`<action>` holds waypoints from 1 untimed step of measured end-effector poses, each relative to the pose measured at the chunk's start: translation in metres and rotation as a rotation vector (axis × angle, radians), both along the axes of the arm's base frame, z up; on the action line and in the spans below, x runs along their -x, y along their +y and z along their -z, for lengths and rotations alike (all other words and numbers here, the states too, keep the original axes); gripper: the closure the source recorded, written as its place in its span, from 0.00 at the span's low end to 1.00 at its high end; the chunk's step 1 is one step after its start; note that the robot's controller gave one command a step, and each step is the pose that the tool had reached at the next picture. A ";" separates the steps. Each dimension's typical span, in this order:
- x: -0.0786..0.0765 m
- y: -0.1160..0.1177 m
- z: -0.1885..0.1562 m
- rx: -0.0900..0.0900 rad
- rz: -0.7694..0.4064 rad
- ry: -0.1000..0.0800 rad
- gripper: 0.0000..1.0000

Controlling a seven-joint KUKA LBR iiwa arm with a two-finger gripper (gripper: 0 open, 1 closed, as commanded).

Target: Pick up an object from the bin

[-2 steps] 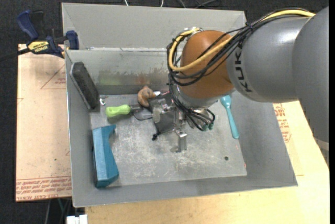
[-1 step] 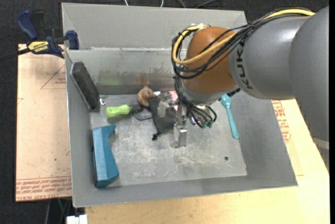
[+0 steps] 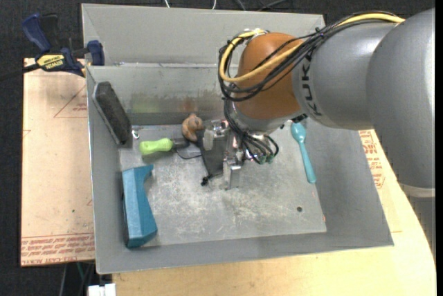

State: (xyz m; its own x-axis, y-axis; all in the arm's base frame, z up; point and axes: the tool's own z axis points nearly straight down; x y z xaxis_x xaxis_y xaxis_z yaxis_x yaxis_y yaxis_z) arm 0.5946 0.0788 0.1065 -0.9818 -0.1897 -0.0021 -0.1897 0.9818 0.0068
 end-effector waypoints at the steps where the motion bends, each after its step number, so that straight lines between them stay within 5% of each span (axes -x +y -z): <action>1: -0.020 -0.014 0.034 0.001 -0.020 0.001 0.00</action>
Offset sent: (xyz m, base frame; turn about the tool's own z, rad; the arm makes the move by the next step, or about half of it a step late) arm 0.0214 -0.0256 -0.0365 -0.0020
